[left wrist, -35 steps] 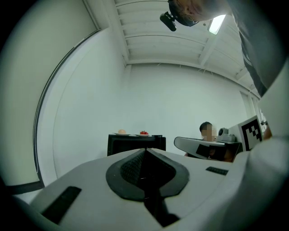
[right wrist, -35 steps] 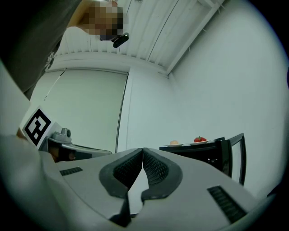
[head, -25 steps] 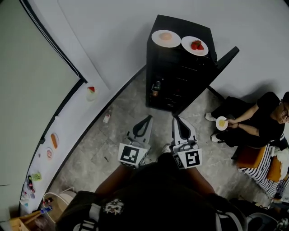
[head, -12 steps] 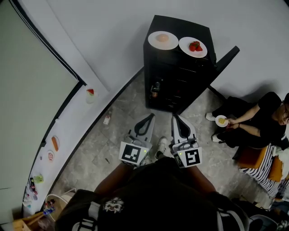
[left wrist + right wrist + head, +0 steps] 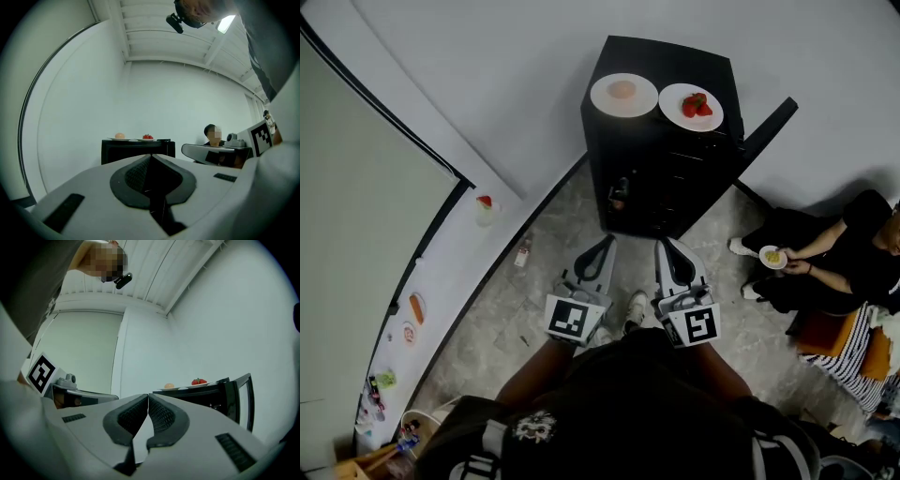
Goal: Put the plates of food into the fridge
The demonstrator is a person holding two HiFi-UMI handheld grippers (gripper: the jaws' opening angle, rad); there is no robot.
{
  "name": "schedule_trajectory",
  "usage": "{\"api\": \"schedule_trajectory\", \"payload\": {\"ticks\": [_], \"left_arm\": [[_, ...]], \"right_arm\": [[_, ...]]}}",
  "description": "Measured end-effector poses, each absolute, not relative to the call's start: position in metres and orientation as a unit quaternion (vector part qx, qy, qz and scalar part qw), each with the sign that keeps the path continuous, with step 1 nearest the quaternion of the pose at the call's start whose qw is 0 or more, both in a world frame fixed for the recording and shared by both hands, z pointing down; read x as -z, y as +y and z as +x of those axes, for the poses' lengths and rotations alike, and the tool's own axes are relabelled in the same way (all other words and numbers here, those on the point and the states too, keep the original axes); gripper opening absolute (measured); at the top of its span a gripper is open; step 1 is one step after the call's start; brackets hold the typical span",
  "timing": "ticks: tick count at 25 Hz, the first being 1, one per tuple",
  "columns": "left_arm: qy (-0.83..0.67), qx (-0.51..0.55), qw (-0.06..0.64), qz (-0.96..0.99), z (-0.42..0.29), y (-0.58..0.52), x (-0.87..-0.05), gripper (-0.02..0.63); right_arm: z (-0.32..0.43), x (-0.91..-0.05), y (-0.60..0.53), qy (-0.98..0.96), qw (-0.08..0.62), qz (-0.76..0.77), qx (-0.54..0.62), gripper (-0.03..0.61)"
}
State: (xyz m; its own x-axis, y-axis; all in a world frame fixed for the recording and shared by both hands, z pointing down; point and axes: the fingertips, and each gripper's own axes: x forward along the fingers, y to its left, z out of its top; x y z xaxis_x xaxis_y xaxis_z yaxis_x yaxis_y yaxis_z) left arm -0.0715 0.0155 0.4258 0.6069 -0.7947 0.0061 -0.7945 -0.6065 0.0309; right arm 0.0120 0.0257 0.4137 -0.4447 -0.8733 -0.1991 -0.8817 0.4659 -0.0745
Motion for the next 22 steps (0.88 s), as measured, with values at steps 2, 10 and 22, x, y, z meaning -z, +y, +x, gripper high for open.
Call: {"api": "schedule_trajectory", "payload": {"ticks": [2, 10, 22], "left_arm": [[-0.445, 0.002, 0.015, 0.895, -0.068, 0.006, -0.426, 0.023], [-0.450, -0.027, 0.017, 0.893, -0.058, -0.030, -0.439, 0.023], [-0.480, -0.013, 0.052, 0.876, -0.059, -0.090, -0.430, 0.023]], "right_arm": [[0.018, -0.414, 0.017, 0.850, 0.105, -0.516, -0.020, 0.025], [0.031, -0.418, -0.018, 0.857, 0.105, -0.504, -0.016, 0.025], [0.050, -0.421, -0.066, 0.870, 0.107, -0.482, -0.014, 0.025]]}}
